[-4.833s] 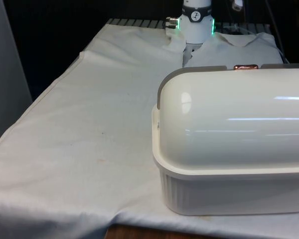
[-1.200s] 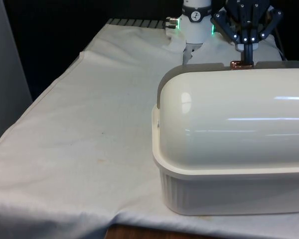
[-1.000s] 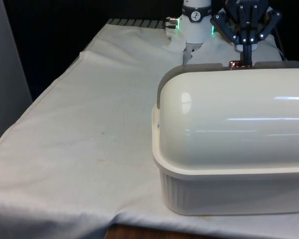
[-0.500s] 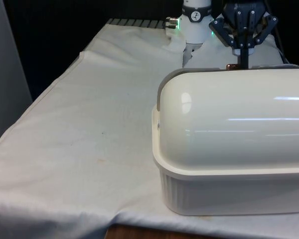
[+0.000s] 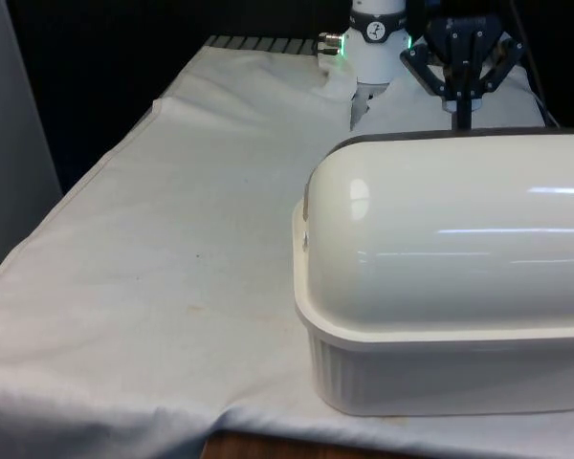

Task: Open the lid, then close it.

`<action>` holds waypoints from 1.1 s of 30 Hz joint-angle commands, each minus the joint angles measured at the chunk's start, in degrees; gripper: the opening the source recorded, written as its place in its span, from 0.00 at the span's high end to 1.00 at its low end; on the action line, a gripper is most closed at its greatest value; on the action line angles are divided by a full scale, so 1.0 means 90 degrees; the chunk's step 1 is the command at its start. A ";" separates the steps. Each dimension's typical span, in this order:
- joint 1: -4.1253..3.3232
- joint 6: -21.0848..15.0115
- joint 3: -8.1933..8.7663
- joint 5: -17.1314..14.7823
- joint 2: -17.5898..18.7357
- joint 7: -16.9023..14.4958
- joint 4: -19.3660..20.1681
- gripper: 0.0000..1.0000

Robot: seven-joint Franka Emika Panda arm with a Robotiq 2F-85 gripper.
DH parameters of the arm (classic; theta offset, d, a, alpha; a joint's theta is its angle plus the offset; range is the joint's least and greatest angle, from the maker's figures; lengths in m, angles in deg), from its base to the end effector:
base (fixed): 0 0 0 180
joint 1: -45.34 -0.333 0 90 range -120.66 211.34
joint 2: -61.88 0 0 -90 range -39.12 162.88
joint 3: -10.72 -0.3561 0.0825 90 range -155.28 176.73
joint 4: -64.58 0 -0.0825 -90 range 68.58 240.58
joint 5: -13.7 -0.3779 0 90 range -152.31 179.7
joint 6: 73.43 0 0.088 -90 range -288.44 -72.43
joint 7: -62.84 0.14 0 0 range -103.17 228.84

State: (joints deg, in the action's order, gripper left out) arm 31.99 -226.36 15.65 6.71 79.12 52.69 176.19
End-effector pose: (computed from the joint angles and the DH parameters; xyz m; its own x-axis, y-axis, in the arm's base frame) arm 0.6602 0.0999 0.3846 0.8855 0.2142 0.4123 0.2338 -0.9723 0.0032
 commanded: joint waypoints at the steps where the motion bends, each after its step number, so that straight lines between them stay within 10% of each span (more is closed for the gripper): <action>1: -0.0013 0.0013 -0.0019 -0.0013 0.0006 0.0000 0.0038 1.00; 33: -0.0076 0.0497 -0.0204 0.0006 -0.0102 0.0013 0.0738 1.00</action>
State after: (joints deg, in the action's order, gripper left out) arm 31.47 -221.89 13.93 6.71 78.89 52.69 181.92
